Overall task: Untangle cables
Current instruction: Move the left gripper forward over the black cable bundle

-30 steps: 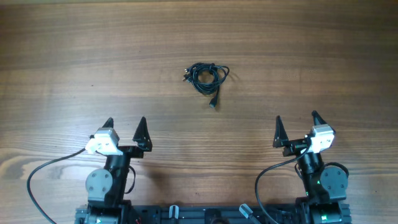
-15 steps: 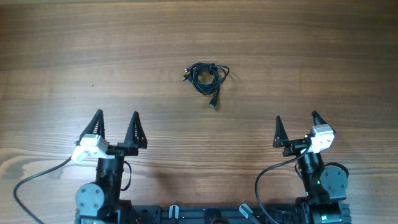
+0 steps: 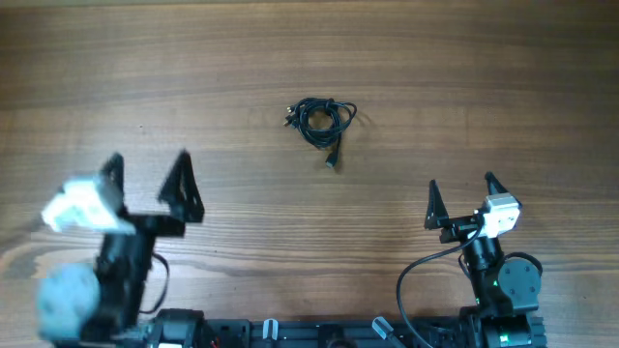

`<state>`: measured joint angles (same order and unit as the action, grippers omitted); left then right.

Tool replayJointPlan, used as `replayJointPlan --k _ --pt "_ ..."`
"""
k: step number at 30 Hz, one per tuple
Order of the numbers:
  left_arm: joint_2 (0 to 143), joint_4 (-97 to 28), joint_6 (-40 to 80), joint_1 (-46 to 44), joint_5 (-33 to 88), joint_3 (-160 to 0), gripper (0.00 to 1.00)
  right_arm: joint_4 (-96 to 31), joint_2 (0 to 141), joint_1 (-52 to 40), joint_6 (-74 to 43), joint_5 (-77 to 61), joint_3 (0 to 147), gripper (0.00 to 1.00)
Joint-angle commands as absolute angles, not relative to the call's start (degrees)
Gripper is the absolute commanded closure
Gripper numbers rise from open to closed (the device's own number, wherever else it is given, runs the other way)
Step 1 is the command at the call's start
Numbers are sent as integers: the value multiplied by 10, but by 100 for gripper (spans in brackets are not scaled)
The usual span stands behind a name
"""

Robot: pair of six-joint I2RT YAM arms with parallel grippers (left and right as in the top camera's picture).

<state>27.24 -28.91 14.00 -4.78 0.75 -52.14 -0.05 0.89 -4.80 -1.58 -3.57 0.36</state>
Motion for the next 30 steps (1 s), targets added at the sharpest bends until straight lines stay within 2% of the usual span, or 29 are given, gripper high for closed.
replayJointPlan --k 1,6,10,17,18,19,20,21,22,30 --pt "443 -391 133 -50 23 -709 0 1 2 -49 -8 -35 3 0" --pt "684 -616 119 -50 66 -994 0 1 2 -49 -8 -35 3 0" --pt "826 -753 122 -50 74 -1140 0 1 2 -49 -8 -35 3 0" --pt "971 -787 124 -50 98 -1174 0 1 2 -49 -8 -35 3 0" --pt "991 -789 124 -50 105 -1174 4 1 2 -49 -8 -35 3 0" --pt "1002 -791 124 -50 115 -1174 22 1 2 -49 -8 -35 3 0" --pt "1014 -792 124 -50 128 -1174 42 1 2 -49 -8 -35 3 0" --pt "1027 -793 124 -50 139 -1173 73 1 2 -49 -8 -35 3 0" --pt "1038 -797 124 -50 147 -1173 96 1 2 -49 -8 -35 3 0" --pt "1110 -832 126 -71 154 -1172 96 1 2 -49 -9 -35 3 0"
